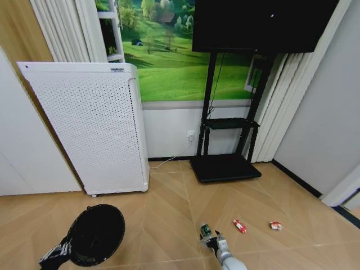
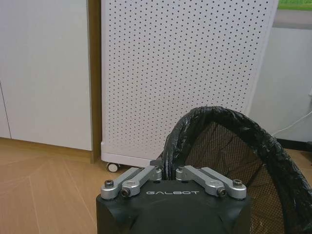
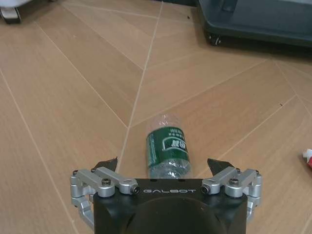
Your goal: Pick up the trash bin and place the garbage on the floor into it.
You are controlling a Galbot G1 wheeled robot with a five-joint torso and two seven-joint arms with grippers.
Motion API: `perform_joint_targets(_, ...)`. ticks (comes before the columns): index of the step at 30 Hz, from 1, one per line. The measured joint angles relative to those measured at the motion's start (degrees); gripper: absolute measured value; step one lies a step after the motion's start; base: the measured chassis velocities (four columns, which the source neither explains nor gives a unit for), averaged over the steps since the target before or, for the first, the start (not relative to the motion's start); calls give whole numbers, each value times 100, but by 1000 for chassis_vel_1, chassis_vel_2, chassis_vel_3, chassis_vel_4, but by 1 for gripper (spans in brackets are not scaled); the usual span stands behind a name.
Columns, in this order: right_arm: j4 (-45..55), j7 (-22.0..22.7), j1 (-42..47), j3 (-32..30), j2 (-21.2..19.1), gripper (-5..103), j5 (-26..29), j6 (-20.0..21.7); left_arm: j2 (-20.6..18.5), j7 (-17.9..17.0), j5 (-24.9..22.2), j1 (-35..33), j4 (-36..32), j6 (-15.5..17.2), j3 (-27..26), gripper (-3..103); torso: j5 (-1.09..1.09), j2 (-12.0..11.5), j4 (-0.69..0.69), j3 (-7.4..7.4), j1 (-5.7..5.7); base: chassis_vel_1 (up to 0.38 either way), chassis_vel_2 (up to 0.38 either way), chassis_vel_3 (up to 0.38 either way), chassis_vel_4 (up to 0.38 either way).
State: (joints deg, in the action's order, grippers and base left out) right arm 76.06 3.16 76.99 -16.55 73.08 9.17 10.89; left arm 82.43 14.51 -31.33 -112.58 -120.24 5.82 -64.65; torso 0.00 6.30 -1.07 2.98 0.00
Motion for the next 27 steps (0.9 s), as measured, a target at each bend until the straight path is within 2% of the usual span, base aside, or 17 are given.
perform_joint_targets(7, -628, -37, -307, -71, 40, 100, -76, -31, 52, -57, -52, -7, -70, 65, 23, 7, -1, 0, 0, 0, 0, 0, 0, 0, 0)
perform_joint_targets(15, -915, -229, -400, -87, 54, 101, -203, 28, 52, -142, -105, -16, -102, 91, 8, 7, 0, 0, -1, 0, 0, 0, 0, 0, 0)
perform_joint_targets(18, -1038, -301, -430, -74, 104, 87, -252, -24, 67, -189, -110, -17, -162, 125, 26, 7, 0, 0, -1, 0, 0, 0, 0, 0, 0)
perform_joint_targets(19, -1038, -301, -430, -74, 104, 87, -252, -24, 67, -189, -110, -17, -162, 125, 26, 7, 0, 0, -1, 0, 0, 0, 0, 0, 0)
perform_joint_targets(21, -1055, -313, -448, -82, 135, 77, -263, -101, 98, -197, -88, -32, -178, 136, 61, 7, 0, 0, 0, 0, 0, 0, 0, 0, 0)
perform_joint_targets(22, -1055, -313, -448, -82, 135, 77, -263, -101, 98, -197, -88, -32, -178, 136, 61, 7, 0, 0, 0, 0, 0, 0, 0, 0, 0)
perform_joint_targets(24, -946, -314, -406, -81, 119, 65, -259, -123, 130, -203, -51, -32, -167, 136, 101, 7, 0, 0, 0, 0, 0, 0, 0, 0, 0)
perform_joint_targets(25, -946, -314, -406, -81, 119, 65, -259, -123, 130, -203, -51, -32, -167, 136, 101, 7, 0, 0, 0, 0, 0, 0, 0, 0, 0)
perform_joint_targets(27, -879, -314, -365, -80, 97, 54, -256, -133, 153, -202, -45, -27, -155, 136, 135, 7, -1, 0, -1, 0, 0, 0, 0, 0, 0)
